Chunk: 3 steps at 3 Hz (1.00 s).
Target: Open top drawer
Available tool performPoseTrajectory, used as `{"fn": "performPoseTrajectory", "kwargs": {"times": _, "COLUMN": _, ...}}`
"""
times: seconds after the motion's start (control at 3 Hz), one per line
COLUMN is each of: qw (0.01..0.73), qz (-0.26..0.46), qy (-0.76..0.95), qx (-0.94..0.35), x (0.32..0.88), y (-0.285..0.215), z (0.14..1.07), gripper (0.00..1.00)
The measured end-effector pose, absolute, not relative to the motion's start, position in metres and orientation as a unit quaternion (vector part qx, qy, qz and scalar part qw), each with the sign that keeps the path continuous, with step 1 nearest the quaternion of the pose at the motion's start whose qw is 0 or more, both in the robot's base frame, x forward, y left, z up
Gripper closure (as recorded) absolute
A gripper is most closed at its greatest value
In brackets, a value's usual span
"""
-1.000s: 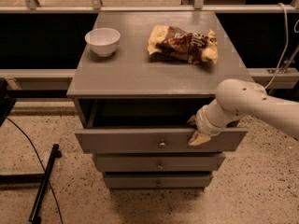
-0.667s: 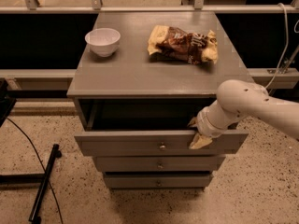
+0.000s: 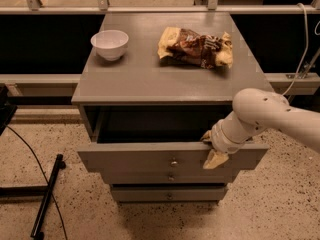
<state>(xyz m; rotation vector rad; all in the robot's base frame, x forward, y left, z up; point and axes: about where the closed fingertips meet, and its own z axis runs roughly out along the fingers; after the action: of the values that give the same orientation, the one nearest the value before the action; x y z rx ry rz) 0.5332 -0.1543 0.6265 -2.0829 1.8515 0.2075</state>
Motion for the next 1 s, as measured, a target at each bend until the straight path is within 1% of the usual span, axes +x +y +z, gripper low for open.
{"fn": "performPoseTrajectory", "kwargs": {"times": 1.0, "qw": 0.158, "qz": 0.083, "qy": 0.670, "qx": -0.720, "x": 0.468, "y": -0.137, "z": 0.655, "gripper": 0.44}}
